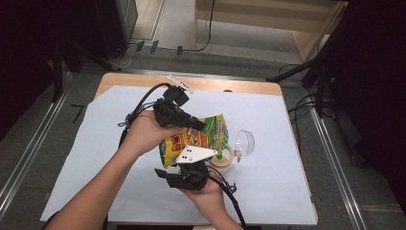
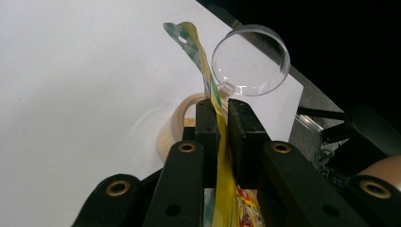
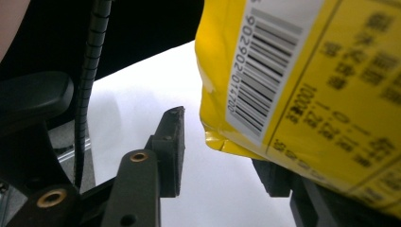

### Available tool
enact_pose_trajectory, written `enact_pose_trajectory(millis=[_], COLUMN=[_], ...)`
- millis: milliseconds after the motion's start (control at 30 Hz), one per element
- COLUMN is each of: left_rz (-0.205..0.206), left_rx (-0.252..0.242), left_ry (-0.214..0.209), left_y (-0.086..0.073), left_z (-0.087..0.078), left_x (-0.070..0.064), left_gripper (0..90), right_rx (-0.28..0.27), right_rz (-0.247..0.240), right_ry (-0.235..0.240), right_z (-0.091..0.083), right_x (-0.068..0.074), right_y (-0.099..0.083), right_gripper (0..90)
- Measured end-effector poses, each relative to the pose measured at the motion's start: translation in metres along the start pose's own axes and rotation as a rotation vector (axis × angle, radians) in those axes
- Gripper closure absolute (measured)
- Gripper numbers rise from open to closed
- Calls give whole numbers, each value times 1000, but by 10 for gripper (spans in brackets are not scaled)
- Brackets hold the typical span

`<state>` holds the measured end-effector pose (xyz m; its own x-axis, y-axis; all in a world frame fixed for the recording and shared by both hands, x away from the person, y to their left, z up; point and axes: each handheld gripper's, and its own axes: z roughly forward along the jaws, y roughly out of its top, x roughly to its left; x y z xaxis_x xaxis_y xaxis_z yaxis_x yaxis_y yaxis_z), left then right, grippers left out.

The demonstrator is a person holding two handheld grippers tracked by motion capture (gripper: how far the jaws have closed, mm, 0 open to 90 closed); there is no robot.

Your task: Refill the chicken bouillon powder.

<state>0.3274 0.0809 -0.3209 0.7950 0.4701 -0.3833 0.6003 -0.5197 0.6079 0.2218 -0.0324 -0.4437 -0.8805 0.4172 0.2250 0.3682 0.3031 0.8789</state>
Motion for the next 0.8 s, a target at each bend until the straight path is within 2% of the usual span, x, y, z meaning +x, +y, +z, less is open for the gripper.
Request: enact_pose_trajectory(millis=[133, 533, 800], left_rz=[-3, -22, -29], left_rx=[-5, -10, 14], left_ry=[-5, -35, -48], left_y=[-4, -20, -27], left_z=[-1, -2, 0], left_x=[0, 6, 8], left_gripper=[840, 829, 823], right_rx=[4, 35, 54], right_rz=[-24, -46, -77], right_ry=[5, -3, 3], right_z=[1, 6, 10], right_x=[0, 0, -1], right_y=[-2, -13, -19], right_gripper=[576, 578, 584])
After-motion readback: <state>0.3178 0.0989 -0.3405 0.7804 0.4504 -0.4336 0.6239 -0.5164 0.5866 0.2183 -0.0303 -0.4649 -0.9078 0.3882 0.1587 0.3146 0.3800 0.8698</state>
